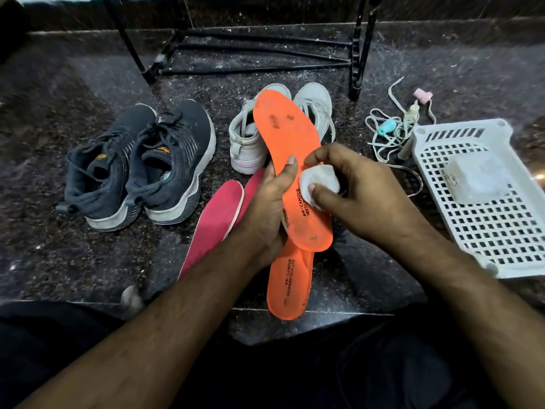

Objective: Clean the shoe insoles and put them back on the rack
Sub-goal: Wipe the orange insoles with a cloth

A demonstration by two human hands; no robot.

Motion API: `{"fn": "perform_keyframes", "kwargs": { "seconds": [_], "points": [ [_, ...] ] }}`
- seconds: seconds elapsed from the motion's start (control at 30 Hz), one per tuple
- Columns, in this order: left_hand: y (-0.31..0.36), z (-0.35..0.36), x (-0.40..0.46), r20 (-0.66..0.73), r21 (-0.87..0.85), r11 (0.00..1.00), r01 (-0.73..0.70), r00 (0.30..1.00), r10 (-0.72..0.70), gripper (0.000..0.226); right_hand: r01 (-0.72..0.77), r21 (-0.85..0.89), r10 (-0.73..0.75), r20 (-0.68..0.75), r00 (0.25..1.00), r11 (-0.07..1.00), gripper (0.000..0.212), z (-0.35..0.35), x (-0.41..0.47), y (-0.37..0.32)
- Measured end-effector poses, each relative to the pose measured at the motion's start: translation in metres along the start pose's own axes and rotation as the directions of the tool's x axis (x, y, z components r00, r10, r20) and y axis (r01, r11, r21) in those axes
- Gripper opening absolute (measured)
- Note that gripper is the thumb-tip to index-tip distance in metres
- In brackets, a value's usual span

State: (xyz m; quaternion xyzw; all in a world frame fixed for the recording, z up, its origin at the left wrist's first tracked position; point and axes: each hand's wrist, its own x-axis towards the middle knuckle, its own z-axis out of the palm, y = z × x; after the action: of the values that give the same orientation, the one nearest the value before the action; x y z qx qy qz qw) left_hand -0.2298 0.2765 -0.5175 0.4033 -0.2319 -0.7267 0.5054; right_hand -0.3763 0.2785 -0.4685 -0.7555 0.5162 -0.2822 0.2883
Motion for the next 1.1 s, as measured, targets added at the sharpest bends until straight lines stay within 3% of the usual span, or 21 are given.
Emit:
{"fn": "perform_keyframes", "kwargs": {
  "seconds": [0.1, 0.23, 0.33, 0.47, 0.57, 0.67, 0.8, 0.97, 1.03, 1.1],
  "points": [
    [0.004, 0.007, -0.008, 0.025, -0.053, 0.989, 0.137, 0.99, -0.136, 0.061, 0.029, -0.043, -0.031, -0.033, 0.999, 0.999, 0.026, 0.0, -0.003, -0.003],
    [0.007, 0.014, -0.015, 0.042, -0.09, 0.982, 0.167, 0.986, -0.164, 0.063, 0.033, -0.121, -0.048, -0.117, 0.992, 0.992, 0.014, 0.0, 0.001, 0.0],
    [0.008, 0.015, -0.017, 0.109, -0.056, 0.982, 0.182, 0.979, -0.175, 0.062, 0.03, -0.117, -0.046, -0.135, 0.99, 0.993, 0.019, 0.003, 0.003, -0.001],
    [0.011, 0.016, -0.02, 0.167, -0.073, 0.981, 0.18, 0.972, -0.166, 0.062, 0.054, -0.182, -0.079, -0.131, 0.988, 0.982, 0.049, 0.004, -0.001, -0.01],
    [0.01, 0.014, -0.018, 0.166, 0.02, 0.986, 0.163, 0.972, -0.164, 0.069, 0.059, -0.251, -0.092, -0.118, 0.989, 0.966, 0.032, 0.0, 0.0, -0.01],
    [0.009, 0.015, -0.018, 0.143, -0.009, 0.984, 0.178, 0.974, -0.175, 0.066, 0.068, -0.273, -0.091, -0.073, 0.993, 0.96, 0.02, 0.001, 0.002, -0.004],
    [0.014, 0.014, -0.019, 0.094, -0.147, 0.969, 0.196, 0.978, -0.184, 0.065, 0.036, -0.226, -0.036, 0.004, 0.999, 0.973, 0.032, 0.005, -0.001, -0.005],
    [0.013, 0.013, -0.018, 0.044, -0.126, 0.972, 0.2, 0.98, -0.195, 0.065, -0.048, -0.204, 0.044, -0.024, 0.999, 0.978, 0.032, 0.008, -0.006, -0.018],
    [0.014, 0.008, -0.016, 0.048, -0.121, 0.966, 0.228, 0.974, -0.223, 0.076, -0.044, -0.18, 0.054, 0.053, 0.997, 0.983, 0.026, 0.014, -0.015, -0.031],
    [0.017, 0.005, -0.016, 0.042, -0.097, 0.969, 0.227, 0.974, -0.224, 0.083, 0.062, -0.189, -0.03, 0.168, 0.985, 0.98, 0.016, 0.019, -0.023, -0.038]
  ]
}}
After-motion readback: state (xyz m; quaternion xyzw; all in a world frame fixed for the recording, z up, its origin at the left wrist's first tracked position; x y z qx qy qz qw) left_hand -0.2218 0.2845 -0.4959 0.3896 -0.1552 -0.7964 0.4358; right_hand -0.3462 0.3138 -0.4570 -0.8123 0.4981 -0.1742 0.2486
